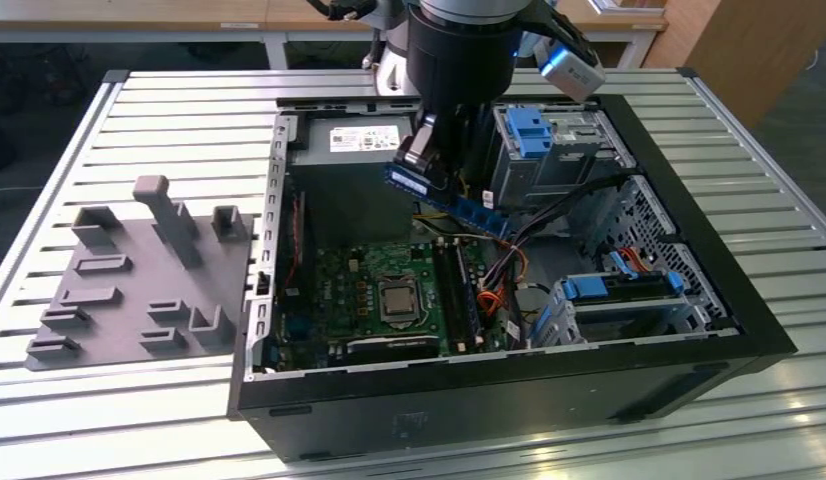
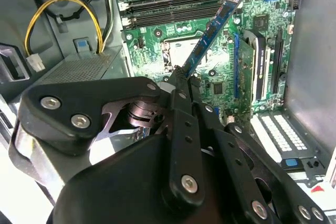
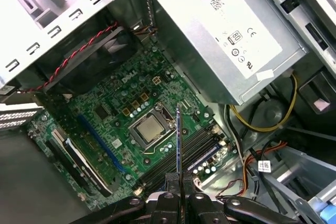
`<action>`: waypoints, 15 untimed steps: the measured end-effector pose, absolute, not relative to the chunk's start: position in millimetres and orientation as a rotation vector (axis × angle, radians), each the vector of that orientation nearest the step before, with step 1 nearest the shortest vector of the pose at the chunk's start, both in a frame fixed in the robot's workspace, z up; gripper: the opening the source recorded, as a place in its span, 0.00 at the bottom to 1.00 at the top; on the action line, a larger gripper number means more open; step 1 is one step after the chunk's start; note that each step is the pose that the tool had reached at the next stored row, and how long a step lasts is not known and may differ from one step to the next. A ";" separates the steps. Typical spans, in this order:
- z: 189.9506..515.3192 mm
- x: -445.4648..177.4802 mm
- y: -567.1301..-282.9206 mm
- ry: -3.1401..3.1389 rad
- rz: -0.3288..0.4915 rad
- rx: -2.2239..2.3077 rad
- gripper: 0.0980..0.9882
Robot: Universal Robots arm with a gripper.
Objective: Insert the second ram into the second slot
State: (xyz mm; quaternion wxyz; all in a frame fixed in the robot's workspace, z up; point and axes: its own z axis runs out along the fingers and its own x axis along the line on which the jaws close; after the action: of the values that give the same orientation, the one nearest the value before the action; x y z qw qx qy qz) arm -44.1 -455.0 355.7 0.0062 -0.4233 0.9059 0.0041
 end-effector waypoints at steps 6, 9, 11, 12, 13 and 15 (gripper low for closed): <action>355.7 -44.1 -455.0 2.857 0.013 -1.277 0.04; 355.7 -44.1 -455.0 2.866 0.012 -1.255 0.04; 355.7 -44.1 -455.0 2.873 0.012 -1.239 0.04; 355.7 -44.1 -455.0 2.876 0.012 -1.232 0.04; 355.7 -44.1 -455.0 2.879 0.012 -1.225 0.04; 355.7 -44.1 -455.0 2.885 0.012 -1.211 0.04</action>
State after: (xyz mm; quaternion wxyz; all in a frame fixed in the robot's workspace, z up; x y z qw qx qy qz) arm -44.1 -455.0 355.7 0.0064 -0.3871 0.9220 0.0039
